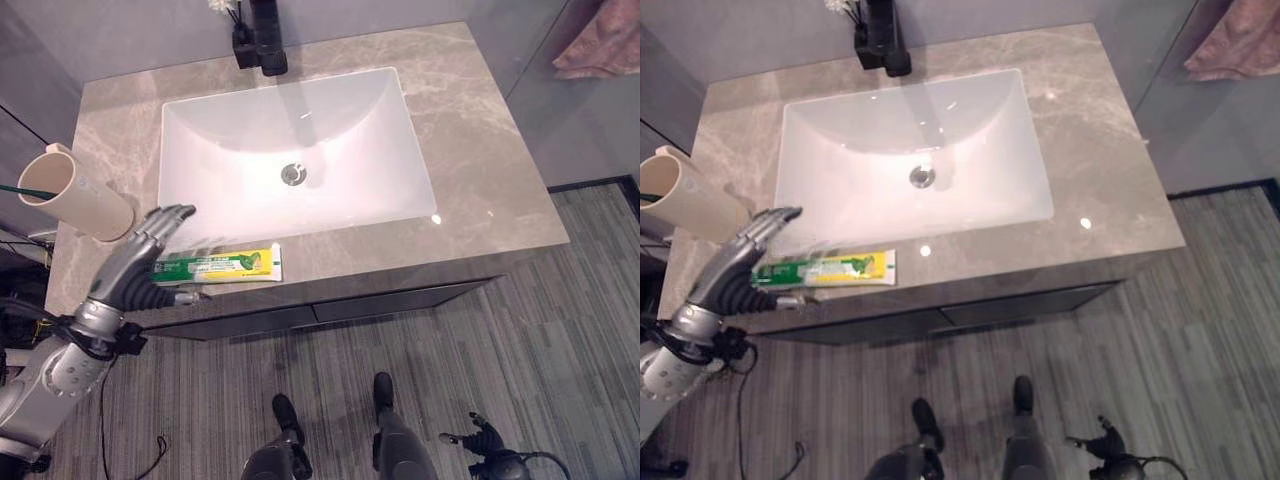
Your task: Put brush and paste in cup on sink, flatten towel.
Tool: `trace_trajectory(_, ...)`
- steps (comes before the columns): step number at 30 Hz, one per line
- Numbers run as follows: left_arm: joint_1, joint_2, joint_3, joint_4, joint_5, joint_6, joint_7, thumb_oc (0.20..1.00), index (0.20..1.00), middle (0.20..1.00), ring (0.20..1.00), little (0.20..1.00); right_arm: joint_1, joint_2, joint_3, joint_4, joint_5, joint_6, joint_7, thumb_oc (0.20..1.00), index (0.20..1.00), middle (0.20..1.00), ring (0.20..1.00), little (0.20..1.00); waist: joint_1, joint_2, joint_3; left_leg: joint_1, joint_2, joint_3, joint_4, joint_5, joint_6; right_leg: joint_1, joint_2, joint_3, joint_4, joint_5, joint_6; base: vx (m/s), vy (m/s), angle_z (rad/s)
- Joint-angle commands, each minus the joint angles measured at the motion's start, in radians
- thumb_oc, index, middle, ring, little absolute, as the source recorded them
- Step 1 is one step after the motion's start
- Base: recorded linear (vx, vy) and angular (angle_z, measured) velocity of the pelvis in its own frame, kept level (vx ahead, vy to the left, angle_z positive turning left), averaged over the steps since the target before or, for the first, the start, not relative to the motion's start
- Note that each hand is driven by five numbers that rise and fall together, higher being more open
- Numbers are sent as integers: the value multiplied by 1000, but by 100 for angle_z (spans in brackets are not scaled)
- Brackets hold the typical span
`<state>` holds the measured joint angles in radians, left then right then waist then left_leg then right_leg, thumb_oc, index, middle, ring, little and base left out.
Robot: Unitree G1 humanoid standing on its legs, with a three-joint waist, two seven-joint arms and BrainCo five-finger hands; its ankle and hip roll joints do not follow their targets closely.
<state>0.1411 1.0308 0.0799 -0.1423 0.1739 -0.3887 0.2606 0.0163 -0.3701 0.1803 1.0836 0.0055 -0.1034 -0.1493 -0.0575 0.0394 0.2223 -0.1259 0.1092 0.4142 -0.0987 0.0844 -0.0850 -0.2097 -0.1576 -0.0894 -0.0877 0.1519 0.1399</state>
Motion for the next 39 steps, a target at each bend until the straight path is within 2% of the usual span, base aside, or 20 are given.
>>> trace_trajectory(1,-49,13,42,14,-29,-11,29,1000,1000,1000,1000,1000,-24,-7,1,18,20,-2,3,1000,1000,1000,1000,1000,6,-17,-24,36,1,-18,15,-29,-34,-5,-71,-23,0,52,104,0,0,0)
trace_trajectory(8,-59,-40,25,53,-42,-1,22,1000,1000,1000,1000,1000,-26,-3,-6,16,41,-2,8,1000,1000,1000,1000,1000,5,-21,-17,26,1,-21,15,-26,-36,-13,-72,-27,0,54,104,0,0,0)
trace_trajectory(16,-89,-39,24,129,-47,15,25,1000,1000,1000,1000,1000,-17,2,-9,2,57,-7,12,1000,1000,1000,1000,1000,-3,-54,-6,10,5,-13,15,-22,-34,-33,-65,-23,0,73,105,0,0,0)
trace_trajectory(22,-114,-67,5,210,-23,35,37,1000,1000,1000,1000,1000,-17,6,11,-20,42,-8,19,1000,1000,1000,1000,1000,-4,-75,6,11,11,3,16,-24,-35,-46,-60,-15,0,78,106,10,19,-5)
trace_trajectory(39,-157,-74,-38,225,-42,38,14,1000,1000,1000,1000,1000,-18,-12,3,-30,40,-8,19,1000,1000,1000,1000,1000,-19,-72,5,20,13,30,18,-32,-34,-64,-54,3,0,86,110,6,11,-4)
